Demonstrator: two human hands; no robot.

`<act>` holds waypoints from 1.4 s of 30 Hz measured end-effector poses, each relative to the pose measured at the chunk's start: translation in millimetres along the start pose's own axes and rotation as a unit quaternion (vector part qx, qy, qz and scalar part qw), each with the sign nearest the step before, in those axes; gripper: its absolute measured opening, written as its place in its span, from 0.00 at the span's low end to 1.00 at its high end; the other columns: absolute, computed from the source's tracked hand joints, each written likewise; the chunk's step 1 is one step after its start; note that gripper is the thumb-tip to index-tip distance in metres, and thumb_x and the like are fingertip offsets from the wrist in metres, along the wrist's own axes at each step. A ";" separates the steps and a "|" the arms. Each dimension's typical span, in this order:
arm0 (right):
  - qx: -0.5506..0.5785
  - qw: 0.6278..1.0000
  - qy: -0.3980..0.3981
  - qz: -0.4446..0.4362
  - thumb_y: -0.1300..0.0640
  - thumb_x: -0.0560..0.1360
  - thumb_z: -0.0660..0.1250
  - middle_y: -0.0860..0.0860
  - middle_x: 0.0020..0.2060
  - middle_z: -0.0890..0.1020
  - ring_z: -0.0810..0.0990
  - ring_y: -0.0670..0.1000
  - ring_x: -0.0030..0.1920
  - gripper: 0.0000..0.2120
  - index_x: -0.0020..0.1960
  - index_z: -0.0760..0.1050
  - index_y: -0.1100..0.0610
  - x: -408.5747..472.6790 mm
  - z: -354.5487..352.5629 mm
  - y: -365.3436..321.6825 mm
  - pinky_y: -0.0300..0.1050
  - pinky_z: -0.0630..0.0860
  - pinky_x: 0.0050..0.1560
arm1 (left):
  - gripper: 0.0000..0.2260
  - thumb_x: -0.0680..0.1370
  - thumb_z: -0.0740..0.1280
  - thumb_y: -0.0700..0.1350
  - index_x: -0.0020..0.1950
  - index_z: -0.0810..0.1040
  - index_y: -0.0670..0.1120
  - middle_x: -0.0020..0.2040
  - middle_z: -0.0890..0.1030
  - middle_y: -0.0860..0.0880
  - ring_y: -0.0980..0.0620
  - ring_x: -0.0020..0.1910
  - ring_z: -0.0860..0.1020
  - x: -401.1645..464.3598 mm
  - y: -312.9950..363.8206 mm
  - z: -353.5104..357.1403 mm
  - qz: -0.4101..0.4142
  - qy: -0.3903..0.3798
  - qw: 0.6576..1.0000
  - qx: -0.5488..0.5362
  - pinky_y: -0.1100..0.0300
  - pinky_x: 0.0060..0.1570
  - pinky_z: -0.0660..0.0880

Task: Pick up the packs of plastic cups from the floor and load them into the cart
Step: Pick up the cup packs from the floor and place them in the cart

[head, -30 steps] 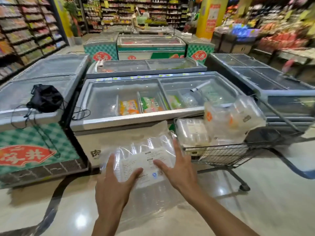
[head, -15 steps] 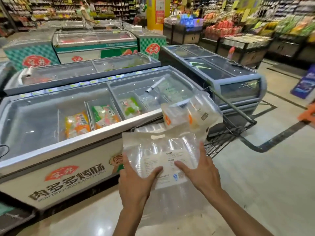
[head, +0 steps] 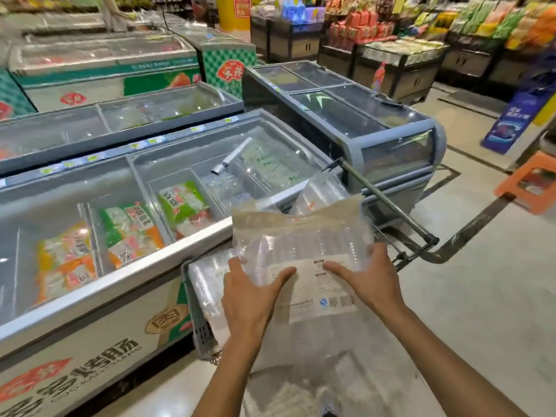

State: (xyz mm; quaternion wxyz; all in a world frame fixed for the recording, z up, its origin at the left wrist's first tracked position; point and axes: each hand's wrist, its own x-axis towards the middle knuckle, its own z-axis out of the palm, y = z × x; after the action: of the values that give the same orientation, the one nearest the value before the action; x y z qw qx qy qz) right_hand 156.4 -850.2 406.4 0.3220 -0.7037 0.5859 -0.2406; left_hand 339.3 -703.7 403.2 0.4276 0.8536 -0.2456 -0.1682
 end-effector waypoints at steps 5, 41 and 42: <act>0.055 0.998 -0.044 -0.001 0.29 0.52 0.82 0.49 0.59 0.74 0.76 0.53 0.59 0.50 0.62 0.63 0.50 90.5 -2.8 14.1 0.48 0.72 0.53 | 0.41 0.58 0.74 0.78 0.57 0.69 0.49 0.53 0.77 0.51 0.48 0.50 0.76 47.4 37.0 57.2 -0.041 0.031 0.998 -0.036 0.52 0.47 0.73; -0.232 0.933 -0.181 -0.207 0.37 0.53 0.86 0.52 0.80 0.58 0.58 0.58 0.79 0.62 0.80 0.59 0.39 222.7 71.5 62.9 0.62 0.66 0.75 | 0.51 0.58 0.83 0.67 0.76 0.67 0.56 0.83 0.54 0.53 0.48 0.81 0.58 137.2 -23.4 168.9 -0.011 -0.095 0.991 0.090 0.44 0.77 0.64; -0.246 0.929 -0.189 -0.202 0.37 0.52 0.86 0.53 0.79 0.59 0.59 0.58 0.78 0.59 0.78 0.63 0.42 222.8 74.1 63.4 0.61 0.68 0.73 | 0.49 0.57 0.83 0.67 0.74 0.69 0.55 0.83 0.52 0.55 0.47 0.81 0.59 135.9 -27.6 171.0 -0.011 -0.111 0.989 0.098 0.44 0.76 0.66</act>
State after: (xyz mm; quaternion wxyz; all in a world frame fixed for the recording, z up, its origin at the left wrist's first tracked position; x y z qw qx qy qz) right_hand 211.0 -1062.5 301.1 0.1879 -0.8969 0.4003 -0.0112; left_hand 373.8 -876.8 271.6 0.3096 0.8701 -0.2978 -0.2417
